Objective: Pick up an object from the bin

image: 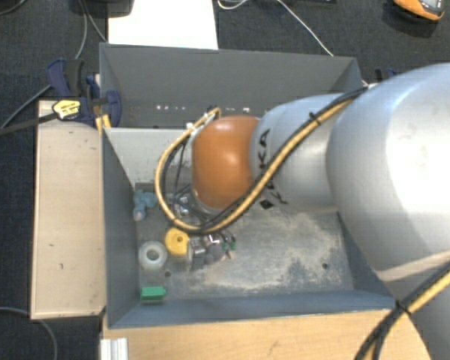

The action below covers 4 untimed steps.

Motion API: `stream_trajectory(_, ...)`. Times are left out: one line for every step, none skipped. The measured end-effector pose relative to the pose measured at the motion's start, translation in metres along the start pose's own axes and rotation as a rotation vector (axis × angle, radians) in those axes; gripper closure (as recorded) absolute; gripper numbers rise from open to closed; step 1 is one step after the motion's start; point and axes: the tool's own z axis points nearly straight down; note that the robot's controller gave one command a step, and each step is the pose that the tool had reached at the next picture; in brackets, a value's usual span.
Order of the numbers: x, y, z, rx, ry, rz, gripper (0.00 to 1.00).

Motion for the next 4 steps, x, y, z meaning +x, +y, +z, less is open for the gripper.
stream_trajectory(0.012,0.007,-0.001,0.003,0.013,0.019,1.00)
stream_trajectory(0.012,0.007,-0.001,0.003,0.013,0.020,1.00)
stream_trajectory(0.013,0.007,-0.005,0.003,0.016,0.021,1.00)
stream_trajectory(0.015,0.007,-0.027,0.004,0.022,0.022,1.00)
